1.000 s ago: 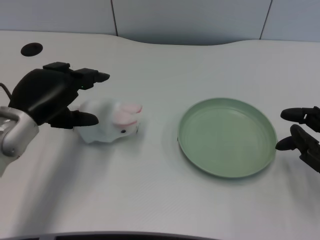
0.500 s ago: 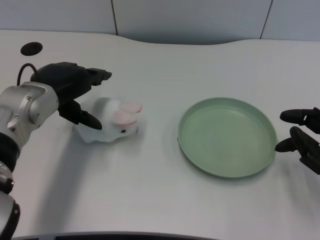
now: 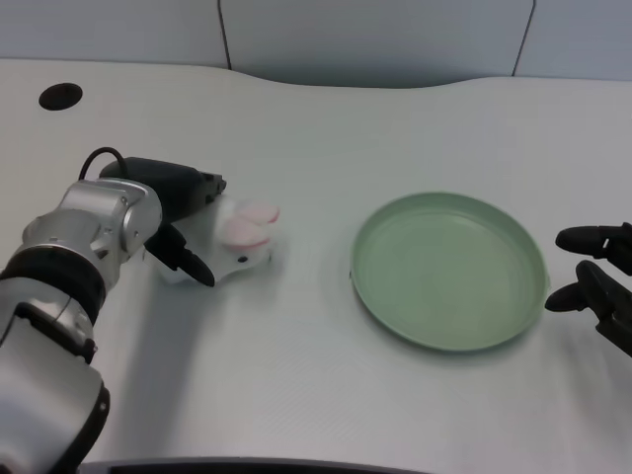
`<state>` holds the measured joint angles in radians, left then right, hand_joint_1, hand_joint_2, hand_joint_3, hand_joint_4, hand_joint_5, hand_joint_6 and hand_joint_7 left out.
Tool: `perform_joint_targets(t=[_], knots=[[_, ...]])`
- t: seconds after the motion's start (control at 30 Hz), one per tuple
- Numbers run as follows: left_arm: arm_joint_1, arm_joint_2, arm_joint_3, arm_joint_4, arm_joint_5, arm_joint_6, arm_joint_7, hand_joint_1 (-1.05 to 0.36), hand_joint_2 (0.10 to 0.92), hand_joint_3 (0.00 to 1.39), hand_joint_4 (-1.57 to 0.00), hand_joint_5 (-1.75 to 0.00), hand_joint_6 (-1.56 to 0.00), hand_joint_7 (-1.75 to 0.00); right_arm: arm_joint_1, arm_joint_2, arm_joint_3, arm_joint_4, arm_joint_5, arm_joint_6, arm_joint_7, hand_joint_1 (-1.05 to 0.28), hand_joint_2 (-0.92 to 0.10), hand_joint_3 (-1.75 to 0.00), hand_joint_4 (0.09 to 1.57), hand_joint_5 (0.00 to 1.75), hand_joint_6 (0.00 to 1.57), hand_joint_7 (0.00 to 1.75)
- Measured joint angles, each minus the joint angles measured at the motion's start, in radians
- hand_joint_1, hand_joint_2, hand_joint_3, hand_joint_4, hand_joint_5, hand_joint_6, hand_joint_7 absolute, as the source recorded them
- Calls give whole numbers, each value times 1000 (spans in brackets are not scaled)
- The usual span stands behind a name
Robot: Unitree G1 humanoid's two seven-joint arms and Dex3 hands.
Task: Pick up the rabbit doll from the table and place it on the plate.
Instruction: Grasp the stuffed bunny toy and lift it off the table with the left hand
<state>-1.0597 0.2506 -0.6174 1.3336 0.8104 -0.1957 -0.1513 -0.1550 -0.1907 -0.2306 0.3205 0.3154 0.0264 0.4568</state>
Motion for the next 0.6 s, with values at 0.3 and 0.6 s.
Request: perform_joint_targets(t=[0.3,0.6], knots=[[1,-21,-51,28,18,52,63,-1040,920,28,-5,-47,-35,0,58,-4,-1,-86,8,26,-2,-277,-921,-569,279,1522,273,1076],[23,-34,-142,38,112,62,260,-669,899,5,-406,-223,-453,-104,124,-3,-1,-146,10,21,-4,-285,-921,-586,286,1533,277,1097]])
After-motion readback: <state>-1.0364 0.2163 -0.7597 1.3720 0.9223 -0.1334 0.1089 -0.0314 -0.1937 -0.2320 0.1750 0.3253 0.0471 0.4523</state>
